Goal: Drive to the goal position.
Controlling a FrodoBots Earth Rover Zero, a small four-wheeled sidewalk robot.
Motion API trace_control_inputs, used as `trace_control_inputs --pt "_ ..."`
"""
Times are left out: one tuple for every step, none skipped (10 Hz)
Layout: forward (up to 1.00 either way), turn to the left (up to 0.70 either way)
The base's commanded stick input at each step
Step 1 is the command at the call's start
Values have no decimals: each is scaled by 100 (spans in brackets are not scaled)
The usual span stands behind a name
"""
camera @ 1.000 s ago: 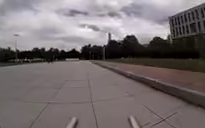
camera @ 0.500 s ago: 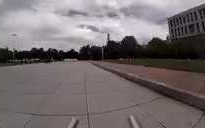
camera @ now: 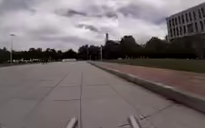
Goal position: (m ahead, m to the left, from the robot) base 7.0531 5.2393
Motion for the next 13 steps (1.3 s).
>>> trace_control_inputs --pt "70 1" --pt "70 1" --pt "70 1" --pt "70 3" --pt "70 27" --pt "70 36" --pt "70 36" --pt "70 36" --pt "70 36" --pt "70 36" --pt "70 36" --pt "70 36" --pt "70 36"
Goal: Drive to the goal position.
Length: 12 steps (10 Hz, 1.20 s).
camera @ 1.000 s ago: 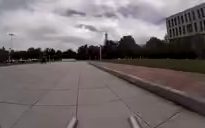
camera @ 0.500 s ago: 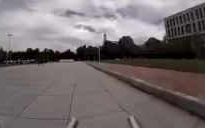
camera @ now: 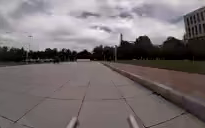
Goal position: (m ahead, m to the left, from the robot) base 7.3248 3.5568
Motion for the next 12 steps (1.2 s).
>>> trace_control_inputs --pt "70 36" --pt "70 36" --pt "70 36" --pt "70 36" --pt "70 36" --pt "70 26" --pt "70 14" --pt "70 1" --pt "70 1" --pt "70 1" --pt "70 1" --pt "70 1"
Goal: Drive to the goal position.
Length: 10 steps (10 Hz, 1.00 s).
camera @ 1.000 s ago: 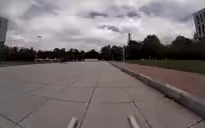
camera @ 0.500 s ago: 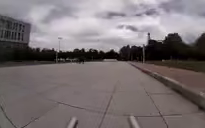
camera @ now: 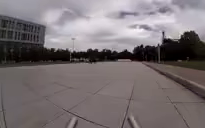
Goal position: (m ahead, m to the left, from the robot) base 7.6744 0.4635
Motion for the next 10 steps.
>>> trace_control_inputs --pt "70 1" --pt "70 1" --pt "70 1" --pt "70 1" --pt "70 1" --pt "70 1" --pt "70 1" --pt "70 1" --pt "70 1" --pt "70 1"
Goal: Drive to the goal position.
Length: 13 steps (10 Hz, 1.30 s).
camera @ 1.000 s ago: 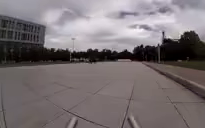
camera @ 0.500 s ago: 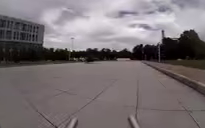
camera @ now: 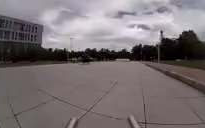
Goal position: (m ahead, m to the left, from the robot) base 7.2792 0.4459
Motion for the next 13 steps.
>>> trace_control_inputs --pt "70 1" --pt "70 4" --pt "70 12" --pt "70 15" --pt "70 16" --pt "70 17" --pt "70 18" --pt "70 18" --pt "70 18" --pt "70 18" --pt "70 18" --pt "70 19" --pt "70 19"
